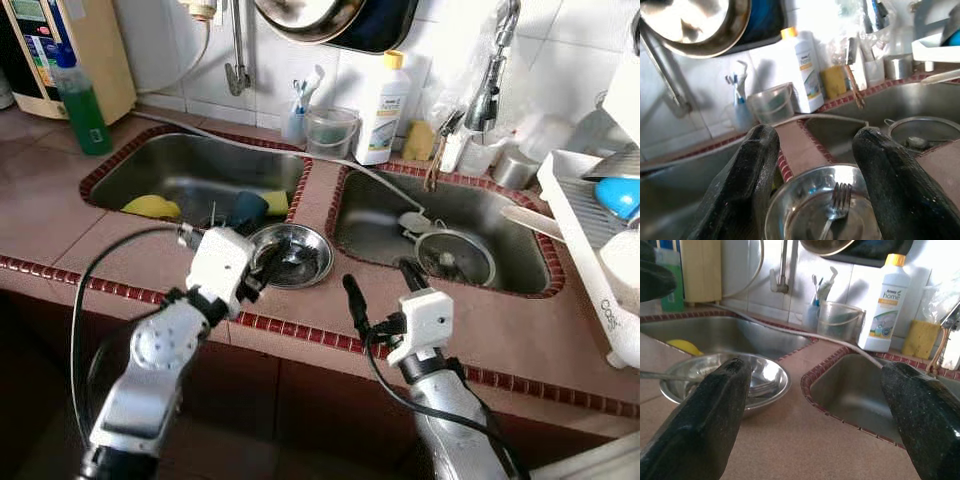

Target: Kitchen organization

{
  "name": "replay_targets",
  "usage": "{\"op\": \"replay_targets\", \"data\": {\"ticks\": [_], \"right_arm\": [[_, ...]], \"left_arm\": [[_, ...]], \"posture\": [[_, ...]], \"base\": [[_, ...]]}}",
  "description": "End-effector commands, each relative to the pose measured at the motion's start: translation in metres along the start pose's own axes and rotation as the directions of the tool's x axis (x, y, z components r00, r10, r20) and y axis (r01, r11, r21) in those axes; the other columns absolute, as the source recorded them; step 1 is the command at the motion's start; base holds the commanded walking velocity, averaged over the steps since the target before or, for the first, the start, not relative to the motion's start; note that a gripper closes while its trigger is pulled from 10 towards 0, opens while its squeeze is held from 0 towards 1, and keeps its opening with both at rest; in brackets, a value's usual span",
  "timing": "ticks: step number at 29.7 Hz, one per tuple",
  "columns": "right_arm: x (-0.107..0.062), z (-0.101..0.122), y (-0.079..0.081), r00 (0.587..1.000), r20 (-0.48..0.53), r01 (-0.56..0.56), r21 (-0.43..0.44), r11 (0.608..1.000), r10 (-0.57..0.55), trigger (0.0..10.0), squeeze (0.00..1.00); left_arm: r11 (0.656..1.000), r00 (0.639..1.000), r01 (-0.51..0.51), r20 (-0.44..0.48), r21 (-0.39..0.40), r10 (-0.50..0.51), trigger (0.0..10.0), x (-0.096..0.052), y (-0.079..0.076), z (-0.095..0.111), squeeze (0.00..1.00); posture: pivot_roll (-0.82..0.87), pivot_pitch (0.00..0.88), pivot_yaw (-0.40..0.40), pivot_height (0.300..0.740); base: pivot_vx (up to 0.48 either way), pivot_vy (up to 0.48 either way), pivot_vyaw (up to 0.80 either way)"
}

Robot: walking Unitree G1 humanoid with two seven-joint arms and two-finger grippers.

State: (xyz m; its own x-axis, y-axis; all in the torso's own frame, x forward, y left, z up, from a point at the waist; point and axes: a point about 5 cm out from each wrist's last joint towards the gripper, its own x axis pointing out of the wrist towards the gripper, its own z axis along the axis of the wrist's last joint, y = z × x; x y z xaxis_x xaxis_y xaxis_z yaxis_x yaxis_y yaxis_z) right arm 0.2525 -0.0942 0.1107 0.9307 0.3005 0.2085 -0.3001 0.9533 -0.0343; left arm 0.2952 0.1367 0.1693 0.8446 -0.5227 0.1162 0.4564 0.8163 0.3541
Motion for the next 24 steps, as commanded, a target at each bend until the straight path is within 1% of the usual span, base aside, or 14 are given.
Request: {"op": "replay_targets", "data": {"ticks": [1,2,3,4,9,11,14,18,20,22,24], "right_arm": [[0.0,0.005,-0.001,1.0,0.011,-0.003,0.007,1.0,0.003,10.0,0.0],[-0.002,0.007,0.002,0.999,0.013,-0.031,0.019,0.999,0.031,10.0,0.0],[-0.002,0.007,0.002,0.999,0.013,-0.031,0.019,0.999,0.031,10.0,0.0],[-0.004,0.011,0.006,0.998,0.019,-0.065,0.032,0.997,0.065,10.0,0.0],[-0.01,0.024,0.015,0.991,0.036,-0.132,0.071,0.989,0.13,10.0,0.0],[-0.012,0.028,0.017,0.989,0.042,-0.142,0.084,0.986,0.139,10.0,0.0],[-0.015,0.035,0.02,0.989,0.05,-0.144,0.114,0.983,0.139,10.0,0.0],[-0.018,0.038,0.022,0.989,0.05,-0.146,0.117,0.982,0.141,10.0,0.0],[-0.022,0.043,0.023,0.988,0.043,-0.151,0.125,0.981,0.146,10.0,0.0],[-0.025,0.046,0.025,0.988,0.04,-0.154,0.13,0.979,0.15,10.0,0.0],[-0.027,0.049,0.025,0.988,0.04,-0.155,0.135,0.979,0.151,10.0,0.0]], "left_arm": [[0.999,0.999,0.036,-0.017,0.018,-0.035,10.0,0.004,-0.001,0.001,0.0],[0.997,0.998,0.065,-0.022,0.037,-0.064,10.0,0.007,0.001,0.004,0.0],[0.997,0.998,0.065,-0.022,0.037,-0.064,10.0,0.007,0.001,0.004,0.0],[0.994,0.995,0.1,-0.032,0.052,-0.098,10.0,0.009,0.003,0.007,0.0],[0.98,0.982,0.178,-0.076,0.085,-0.172,10.0,0.013,0.007,0.009,0.0],[0.976,0.977,0.199,-0.093,0.087,-0.191,10.0,0.014,0.009,0.009,0.0],[0.969,0.966,0.236,-0.129,0.077,-0.225,10.0,0.023,0.015,0.008,0.0],[0.964,0.957,0.256,-0.161,0.073,-0.242,10.0,0.029,0.019,0.005,0.0],[0.959,0.944,0.277,-0.201,0.06,-0.261,10.0,0.033,0.022,0.001,0.0],[0.959,0.939,0.279,-0.221,0.048,-0.262,10.0,0.037,0.025,-0.001,0.0],[0.958,0.939,0.282,-0.222,0.054,-0.264,10.0,0.039,0.025,0.0,0.0]], "posture": [[-0.13,0.036,-0.055,0.732],[-0.13,0.048,-0.054,0.732],[-0.13,0.048,-0.054,0.732],[-0.13,0.058,-0.049,0.732],[-0.13,0.086,-0.036,0.732],[-0.13,0.093,-0.032,0.732],[-0.14,0.12,-0.021,0.732],[-0.15,0.135,-0.015,0.732],[-0.15,0.148,-0.01,0.732],[-0.17,0.156,-0.007,0.732],[-0.17,0.159,-0.006,0.732]], "base": [[0.0,0.0,0.0],[0.0,0.0,0.0],[0.0,0.0,0.0],[0.0,0.0,0.0],[0.0,0.0,0.0],[0.0,0.0,0.0],[0.0,0.0,0.0],[0.0,0.0,0.0],[0.0,0.0,0.0],[0.0,0.0,0.0],[0.0,0.0,0.0]]}}
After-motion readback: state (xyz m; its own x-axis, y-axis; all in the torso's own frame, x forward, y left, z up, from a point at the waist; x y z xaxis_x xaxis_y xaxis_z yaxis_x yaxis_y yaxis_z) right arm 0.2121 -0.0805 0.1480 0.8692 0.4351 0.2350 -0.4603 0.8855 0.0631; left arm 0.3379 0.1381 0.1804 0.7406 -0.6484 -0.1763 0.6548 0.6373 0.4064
